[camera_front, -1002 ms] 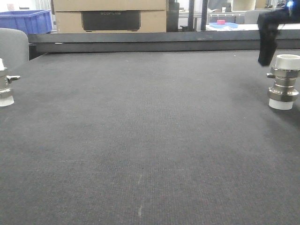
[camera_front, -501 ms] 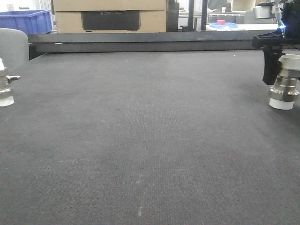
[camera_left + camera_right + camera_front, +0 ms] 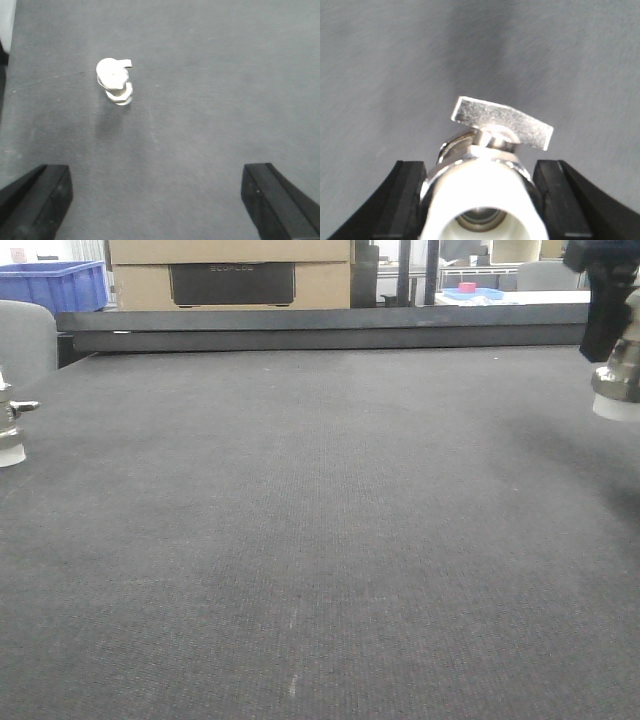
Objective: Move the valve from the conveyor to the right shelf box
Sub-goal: 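Lower the right gripper onto the nearer chrome valve and close it, then lower the left gripper onto the other chrome valve and close it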
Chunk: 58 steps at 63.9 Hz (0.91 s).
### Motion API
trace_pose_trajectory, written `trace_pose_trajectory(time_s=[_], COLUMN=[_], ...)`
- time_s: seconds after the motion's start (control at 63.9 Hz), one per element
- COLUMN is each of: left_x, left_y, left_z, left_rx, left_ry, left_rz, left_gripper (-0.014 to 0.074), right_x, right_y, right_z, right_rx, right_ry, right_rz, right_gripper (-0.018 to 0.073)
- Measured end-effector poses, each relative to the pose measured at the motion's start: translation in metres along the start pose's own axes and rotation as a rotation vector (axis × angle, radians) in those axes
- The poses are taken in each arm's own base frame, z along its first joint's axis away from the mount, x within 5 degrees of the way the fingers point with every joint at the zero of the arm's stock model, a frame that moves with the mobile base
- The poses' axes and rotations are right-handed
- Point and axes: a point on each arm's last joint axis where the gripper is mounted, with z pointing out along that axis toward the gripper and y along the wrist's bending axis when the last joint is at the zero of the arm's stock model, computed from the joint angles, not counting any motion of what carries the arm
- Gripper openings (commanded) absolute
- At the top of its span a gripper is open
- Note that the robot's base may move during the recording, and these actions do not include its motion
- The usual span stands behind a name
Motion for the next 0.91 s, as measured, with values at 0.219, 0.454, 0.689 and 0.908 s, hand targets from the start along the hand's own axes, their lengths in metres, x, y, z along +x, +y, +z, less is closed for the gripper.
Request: trace_pose_trajectory(time_s=[0.219, 0.454, 0.689, 0.908], left_x=[-0.048, -0.055, -0.046, -0.041], left_y=[0.028, 0.043, 0.044, 0.043], left_z=[0.060, 0.134, 0.204, 0.244], left_rx=[-0.041, -0.042, -0.019, -0.002], left_ry=[0.077, 0.217, 0.318, 0.323], left_rz=[0.014, 0.050, 0.085, 0.078], left_gripper=[0.0589, 0.0589, 0.0589, 0.0589], right_x=[0.046, 0.087, 0.110, 0.117], right_y=[0.023, 0.030, 0.032, 0.033], right_z=[-0.026, -0.060, -0.092, -0.104], right_rx=[-0.039, -0.068, -0.066, -0.066], right_ry=[-0.042, -0.117, -0.209, -0.252], right_rz=[-0.038, -0.035, -0.044, -0.047], right_gripper=[-0.0152, -0.0152, -0.0152, -0.0152])
